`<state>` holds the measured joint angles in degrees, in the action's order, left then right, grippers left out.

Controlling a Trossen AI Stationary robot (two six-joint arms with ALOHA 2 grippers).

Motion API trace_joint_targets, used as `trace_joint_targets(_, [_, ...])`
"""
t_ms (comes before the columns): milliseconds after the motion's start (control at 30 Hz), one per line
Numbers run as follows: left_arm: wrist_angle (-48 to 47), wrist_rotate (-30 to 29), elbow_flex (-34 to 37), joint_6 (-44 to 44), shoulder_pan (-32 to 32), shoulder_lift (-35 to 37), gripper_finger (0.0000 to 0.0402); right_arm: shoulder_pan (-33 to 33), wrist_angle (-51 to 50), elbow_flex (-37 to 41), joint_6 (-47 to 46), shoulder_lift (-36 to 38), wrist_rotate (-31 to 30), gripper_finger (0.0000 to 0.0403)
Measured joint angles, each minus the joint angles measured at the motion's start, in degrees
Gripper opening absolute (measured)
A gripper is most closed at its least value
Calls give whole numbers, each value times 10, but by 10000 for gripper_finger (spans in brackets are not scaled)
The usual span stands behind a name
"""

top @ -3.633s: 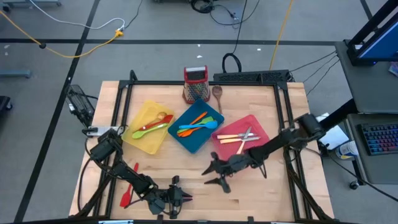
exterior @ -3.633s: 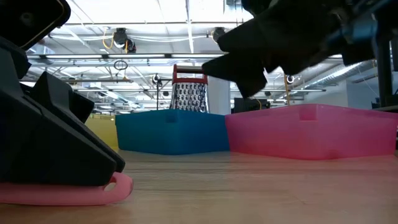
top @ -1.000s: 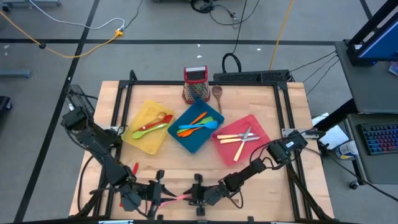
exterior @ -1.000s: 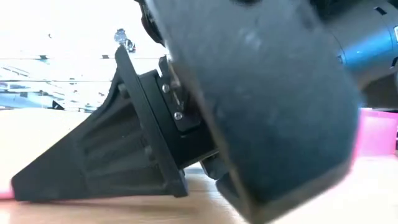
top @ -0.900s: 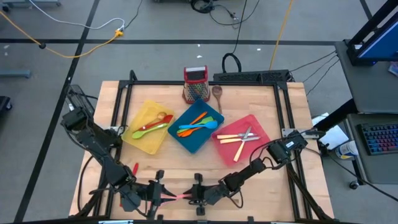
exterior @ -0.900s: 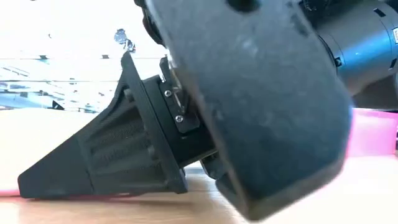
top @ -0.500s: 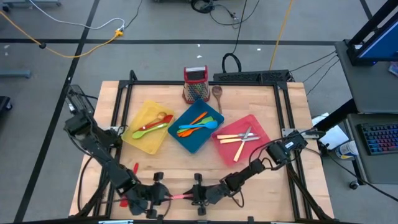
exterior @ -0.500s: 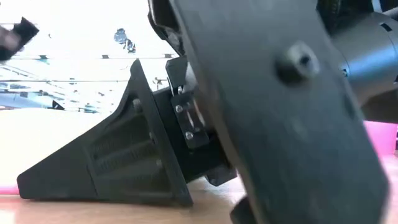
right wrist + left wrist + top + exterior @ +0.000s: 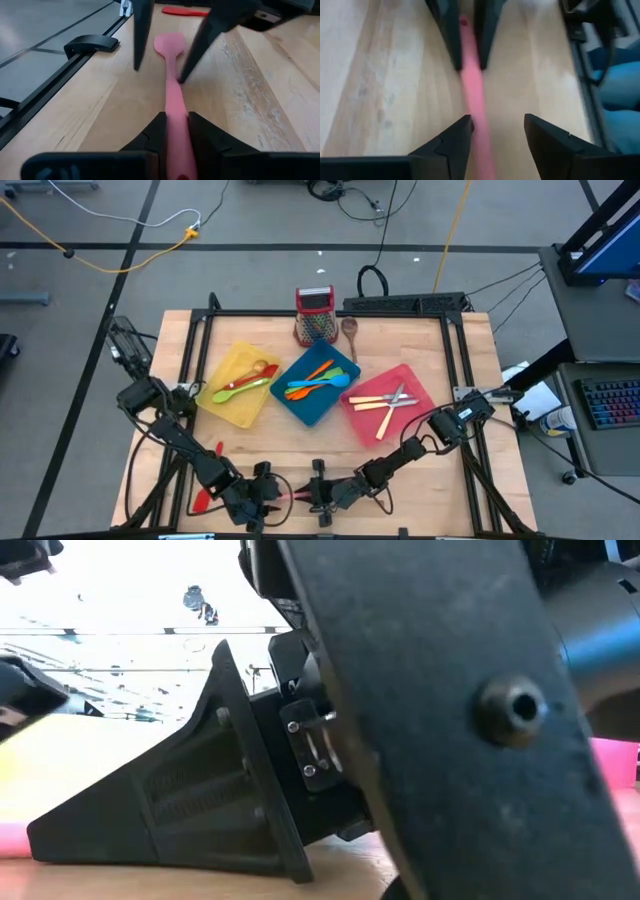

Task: Pick & Place Kitchen Items
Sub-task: Put the pink spatula into the blue bin

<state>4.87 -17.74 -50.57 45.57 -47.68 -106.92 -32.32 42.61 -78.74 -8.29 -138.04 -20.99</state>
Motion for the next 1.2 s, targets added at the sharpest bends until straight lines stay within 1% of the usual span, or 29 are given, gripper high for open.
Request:
trace_joint_targets(100, [-2,-4,0,-1,1,-9,183,0,15,1,9,0,1,53])
trace_joint_targets(367, [-4,-14,1,-4,1,-9,141,0,31,1,22,-1,-1,54])
trace_joint_targets(467, [-8,-14,1,-5,1,-9,117,-1,44,1,31,-1,-15,54])
trace_joint_targets(567, [-9,-15,1,-14,1,-9,85,-1,65,1,52,-1,-18,54])
trace_joint_targets(733, [-8,-36,2,-11,3,-10,28,-1,76,2,60,-1,-25,54])
trace_joint_targets(867, [-4,-53,2,-14,2,-9,22,-1,79,2,61,0,-26,55])
trace_joint_targets(967, [-4,-56,2,-16,3,-9,18,-2,81,1,62,0,-35,67])
trace_joint_targets(1033, [-4,-61,1,-20,3,-9,20,-5,70,1,76,5,-51,85])
trace_joint_targets(1100, [-5,-67,-1,-24,3,-9,19,-7,57,1,94,14,-54,106])
trace_joint_targets(1200, [-11,-78,-4,-45,8,-4,11,-15,13,0,121,37,-68,135])
